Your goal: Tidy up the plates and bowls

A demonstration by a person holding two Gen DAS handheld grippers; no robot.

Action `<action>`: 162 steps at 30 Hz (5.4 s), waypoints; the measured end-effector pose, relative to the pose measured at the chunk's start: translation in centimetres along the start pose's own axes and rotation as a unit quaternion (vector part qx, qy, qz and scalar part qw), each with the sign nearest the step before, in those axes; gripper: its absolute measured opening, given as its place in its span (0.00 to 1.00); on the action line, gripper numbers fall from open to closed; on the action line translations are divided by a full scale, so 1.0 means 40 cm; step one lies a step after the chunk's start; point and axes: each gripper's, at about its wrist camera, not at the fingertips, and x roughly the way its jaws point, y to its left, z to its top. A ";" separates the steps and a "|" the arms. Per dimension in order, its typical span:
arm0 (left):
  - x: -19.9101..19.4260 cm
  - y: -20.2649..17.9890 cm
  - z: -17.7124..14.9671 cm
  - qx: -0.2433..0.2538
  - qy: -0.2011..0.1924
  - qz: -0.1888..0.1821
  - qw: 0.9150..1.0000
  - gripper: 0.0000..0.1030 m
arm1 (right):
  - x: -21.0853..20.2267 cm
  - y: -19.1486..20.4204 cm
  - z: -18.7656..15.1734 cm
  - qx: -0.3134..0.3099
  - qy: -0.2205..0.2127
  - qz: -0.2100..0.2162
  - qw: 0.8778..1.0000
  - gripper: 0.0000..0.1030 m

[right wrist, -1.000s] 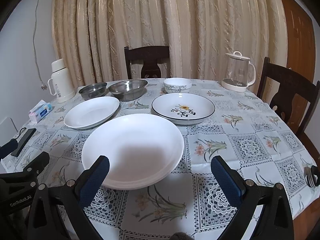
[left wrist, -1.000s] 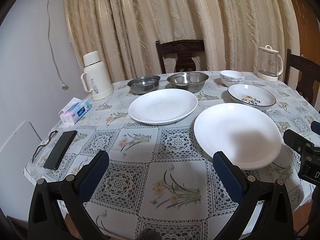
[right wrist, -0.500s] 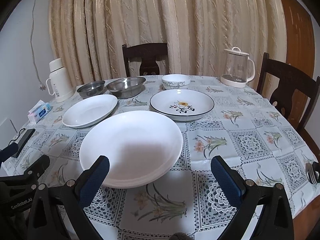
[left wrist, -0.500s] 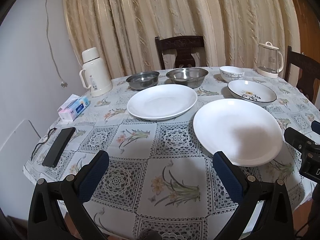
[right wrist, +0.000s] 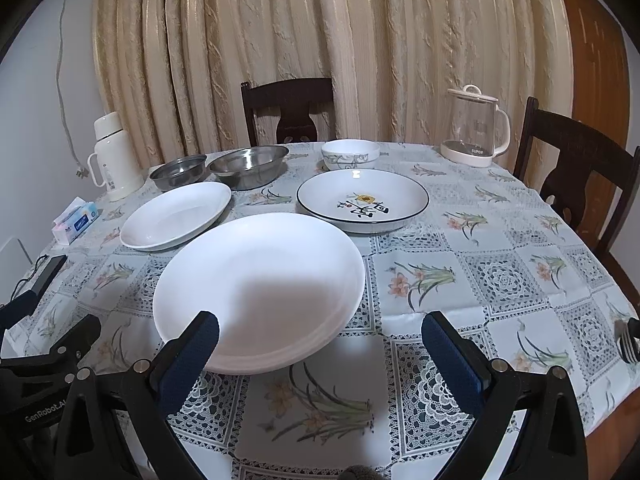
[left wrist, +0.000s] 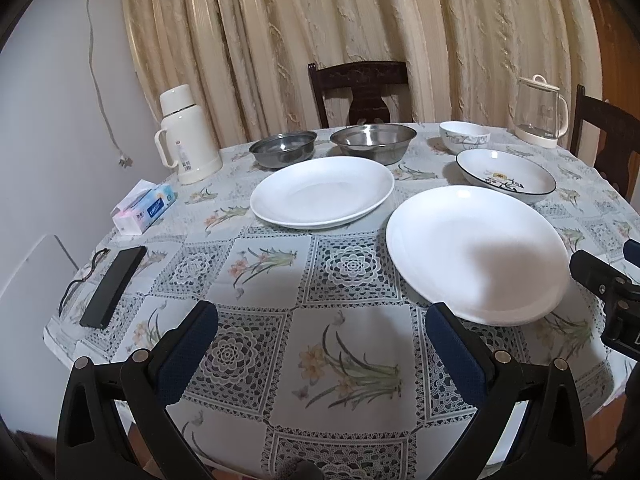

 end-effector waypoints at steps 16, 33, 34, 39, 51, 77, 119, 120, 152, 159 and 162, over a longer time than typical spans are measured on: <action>0.016 -0.009 -0.006 0.005 0.014 -0.004 1.000 1.00 | 0.011 -0.008 -0.003 0.007 0.008 -0.003 1.000 1.00; 0.051 -0.011 -0.017 0.000 0.040 -0.014 0.999 1.00 | 0.042 -0.052 -0.008 0.031 0.028 -0.014 0.999 1.00; 0.052 -0.012 -0.018 0.001 0.040 -0.014 0.999 1.00 | 0.044 -0.054 -0.008 0.031 0.028 -0.014 0.999 1.00; 0.057 -0.015 -0.021 0.004 0.046 -0.015 0.999 1.00 | 0.051 -0.056 -0.012 0.031 0.034 -0.012 0.999 1.00; 0.061 -0.022 -0.026 0.008 0.052 -0.016 0.998 1.00 | 0.056 -0.056 -0.015 0.030 0.037 -0.011 0.999 1.00; 0.235 0.011 0.064 -0.091 0.135 -0.102 0.981 1.00 | 0.186 -0.111 0.036 0.049 0.088 0.002 0.995 1.00; 0.357 -0.049 0.118 -0.082 0.169 -0.170 0.967 0.96 | 0.265 -0.191 0.066 0.112 0.121 0.180 0.970 0.95; 0.357 -0.052 0.119 -0.079 0.166 -0.167 0.969 0.96 | 0.266 -0.192 0.067 0.111 0.121 0.180 0.970 0.90; 0.344 -0.062 0.120 -0.097 0.116 -0.261 0.954 0.51 | 0.243 -0.102 0.075 -0.016 0.094 0.166 0.982 0.42; 0.313 -0.047 0.118 -0.099 0.108 -0.258 0.955 0.51 | 0.223 -0.096 0.079 -0.012 0.085 0.174 0.981 0.42; 0.304 -0.041 0.114 -0.101 0.110 -0.256 0.955 0.51 | 0.215 -0.095 0.077 -0.009 0.084 0.177 0.981 0.42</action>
